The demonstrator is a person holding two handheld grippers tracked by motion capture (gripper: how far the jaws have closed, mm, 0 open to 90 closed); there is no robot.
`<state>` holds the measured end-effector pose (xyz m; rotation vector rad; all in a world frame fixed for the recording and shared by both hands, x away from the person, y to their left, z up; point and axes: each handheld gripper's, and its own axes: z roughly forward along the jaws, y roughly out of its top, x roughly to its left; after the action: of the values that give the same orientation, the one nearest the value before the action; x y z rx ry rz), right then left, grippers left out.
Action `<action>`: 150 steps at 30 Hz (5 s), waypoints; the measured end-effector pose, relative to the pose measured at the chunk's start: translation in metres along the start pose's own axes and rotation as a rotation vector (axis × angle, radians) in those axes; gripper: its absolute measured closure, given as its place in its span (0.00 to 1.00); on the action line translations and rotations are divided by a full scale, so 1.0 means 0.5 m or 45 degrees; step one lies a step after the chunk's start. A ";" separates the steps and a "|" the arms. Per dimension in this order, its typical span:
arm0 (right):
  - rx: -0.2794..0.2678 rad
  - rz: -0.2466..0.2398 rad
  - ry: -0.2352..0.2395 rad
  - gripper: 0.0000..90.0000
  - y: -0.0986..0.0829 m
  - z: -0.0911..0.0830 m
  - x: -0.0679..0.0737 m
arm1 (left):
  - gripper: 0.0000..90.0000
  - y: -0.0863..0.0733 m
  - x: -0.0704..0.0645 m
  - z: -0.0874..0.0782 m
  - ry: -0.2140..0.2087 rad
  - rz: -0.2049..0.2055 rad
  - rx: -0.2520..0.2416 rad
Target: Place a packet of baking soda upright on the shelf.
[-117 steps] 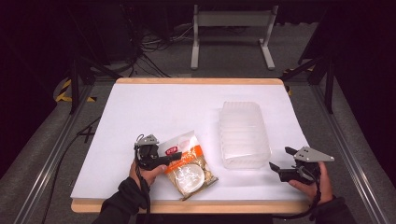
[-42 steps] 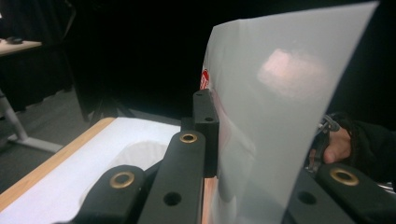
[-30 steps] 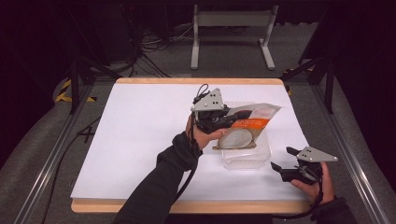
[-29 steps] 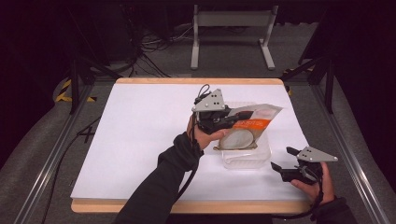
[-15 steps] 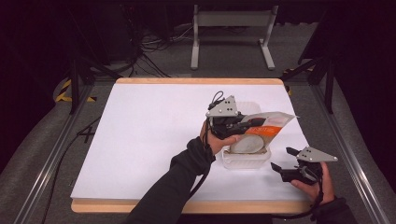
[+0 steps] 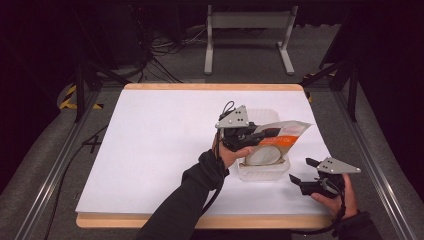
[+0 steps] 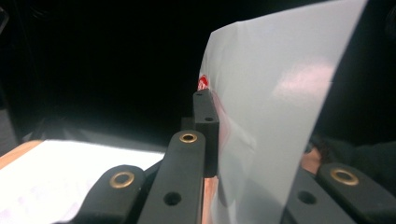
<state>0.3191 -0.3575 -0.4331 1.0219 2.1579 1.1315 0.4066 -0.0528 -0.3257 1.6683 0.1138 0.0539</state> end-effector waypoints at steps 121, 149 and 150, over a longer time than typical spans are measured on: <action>-0.002 -0.037 -0.015 0.17 0.003 -0.006 0.004 | 0.10 -0.037 0.012 -0.093 0.365 0.177 0.615; 0.015 -0.056 -0.002 0.17 0.005 -0.004 0.011 | 0.10 -0.089 0.003 -0.196 0.505 0.246 0.770; 0.016 -0.056 -0.002 0.17 0.005 -0.004 0.011 | 0.10 -0.093 0.002 -0.202 0.512 0.240 0.769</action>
<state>0.3154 -0.3530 -0.4306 0.9756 2.1780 1.0983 0.3955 0.0516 -0.3619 2.2498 0.2981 0.5446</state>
